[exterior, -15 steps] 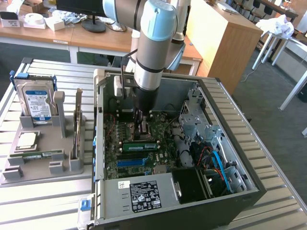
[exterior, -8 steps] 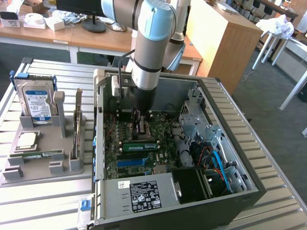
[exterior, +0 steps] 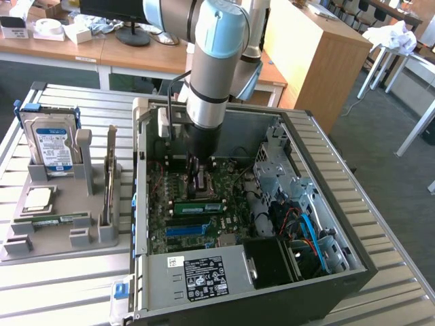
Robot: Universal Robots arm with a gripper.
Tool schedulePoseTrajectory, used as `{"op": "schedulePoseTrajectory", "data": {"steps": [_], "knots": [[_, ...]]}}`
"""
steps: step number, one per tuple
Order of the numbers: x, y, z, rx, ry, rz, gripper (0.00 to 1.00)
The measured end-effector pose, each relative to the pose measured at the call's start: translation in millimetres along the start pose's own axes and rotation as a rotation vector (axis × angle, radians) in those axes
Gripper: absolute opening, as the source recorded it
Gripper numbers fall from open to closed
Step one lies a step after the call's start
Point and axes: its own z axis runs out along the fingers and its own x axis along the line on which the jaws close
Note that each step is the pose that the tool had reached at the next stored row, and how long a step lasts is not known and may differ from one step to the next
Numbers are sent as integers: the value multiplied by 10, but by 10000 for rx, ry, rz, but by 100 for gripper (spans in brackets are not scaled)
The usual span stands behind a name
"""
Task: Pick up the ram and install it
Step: 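Insert the ram into the slot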
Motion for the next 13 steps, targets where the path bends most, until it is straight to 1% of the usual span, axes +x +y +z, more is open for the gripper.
{"op": "schedulePoseTrajectory", "data": {"steps": [7, 13], "knots": [[3, 0, 4, 0, 0, 0, 10], [3, -1, 47, -1, 0, -1, 10]]}}
